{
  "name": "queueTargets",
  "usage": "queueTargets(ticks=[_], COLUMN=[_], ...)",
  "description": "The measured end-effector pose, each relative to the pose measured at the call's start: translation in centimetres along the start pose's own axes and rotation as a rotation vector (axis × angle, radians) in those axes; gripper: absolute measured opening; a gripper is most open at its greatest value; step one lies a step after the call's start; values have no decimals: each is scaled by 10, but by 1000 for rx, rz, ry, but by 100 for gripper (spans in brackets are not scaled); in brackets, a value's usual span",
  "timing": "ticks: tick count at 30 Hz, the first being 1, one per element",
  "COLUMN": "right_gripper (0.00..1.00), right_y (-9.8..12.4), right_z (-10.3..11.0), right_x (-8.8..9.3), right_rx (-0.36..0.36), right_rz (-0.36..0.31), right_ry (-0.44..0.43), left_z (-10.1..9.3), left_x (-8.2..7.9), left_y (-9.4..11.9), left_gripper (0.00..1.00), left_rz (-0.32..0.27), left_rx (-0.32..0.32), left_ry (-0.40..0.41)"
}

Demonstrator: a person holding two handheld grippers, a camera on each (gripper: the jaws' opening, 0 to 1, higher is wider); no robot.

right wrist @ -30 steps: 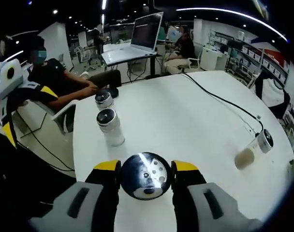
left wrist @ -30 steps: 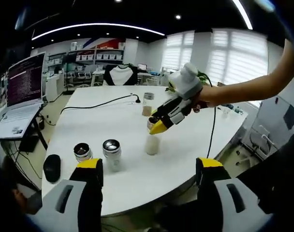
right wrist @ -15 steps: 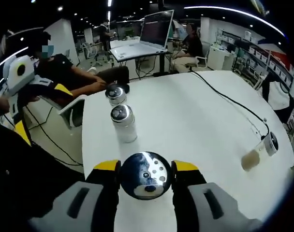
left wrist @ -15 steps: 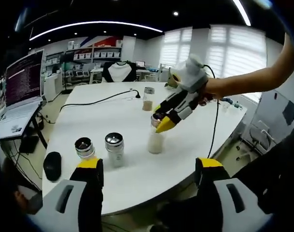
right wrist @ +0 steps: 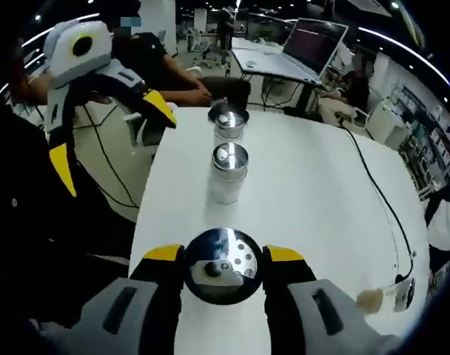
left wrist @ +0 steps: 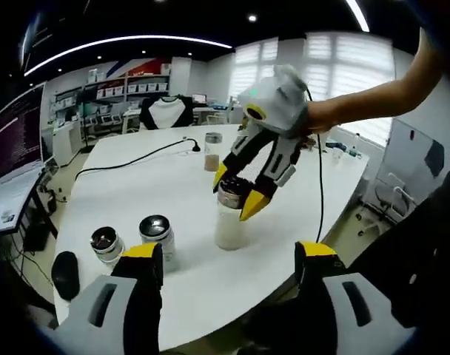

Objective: Rotate the seasoning bottle until the label or dispensing opening points toward the visible target arrow and the bottle remains upright within the marked orientation range

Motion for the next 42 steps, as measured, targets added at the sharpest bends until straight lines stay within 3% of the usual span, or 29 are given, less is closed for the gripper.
queueTargets(ticks=[5, 10, 14, 18, 20, 22, 28, 36, 40, 42], right_gripper=[40, 40, 40, 40, 40, 40, 41, 42, 42, 42], right_y=[-2, -4, -5, -6, -7, -8, -10, -14, -14, -15], right_z=[4, 6, 5, 4, 4, 4, 4, 5, 4, 4], right_x=[-4, -8, -9, -10, -10, -11, -11, -12, -12, -13], right_rx=[-98, -160, -205, -251, -265, -287, -327, -375, -394, -409], right_rz=[-2, -12, -6, -3, 2, 4, 5, 10, 6, 9], right_ry=[168, 267, 346, 393, 410, 441, 463, 525, 537, 543], left_z=[-8, -20, -18, -15, -13, -10, -10, 7, 11, 10], left_x=[0, -1, 3, 5, 6, 8, 6, 8, 7, 9], left_y=[-18, -44, -62, -73, -75, -81, -93, -110, -114, -120], left_gripper=[76, 76, 76, 76, 75, 73, 71, 69, 66, 63], left_rz=[18, 41, 57, 2, 8, 34, 56, 97, 90, 99], left_rx=[35, 55, 47, 73, 72, 64, 89, 89, 105, 150], left_ry=[-20, -49, -48, -12, -25, -87, -107, -119, -113, -84])
Point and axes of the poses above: the point that each gripper's makers call its tool centre point, and the gripper's own axes: y roughly backward along the fingers, z roughly to its left, x roughly out of its underside, the point moved 7 cm from there along y, roughly backward along the fingers, and after that the axes turned 5 degrees about z, right-handed, at the moved point
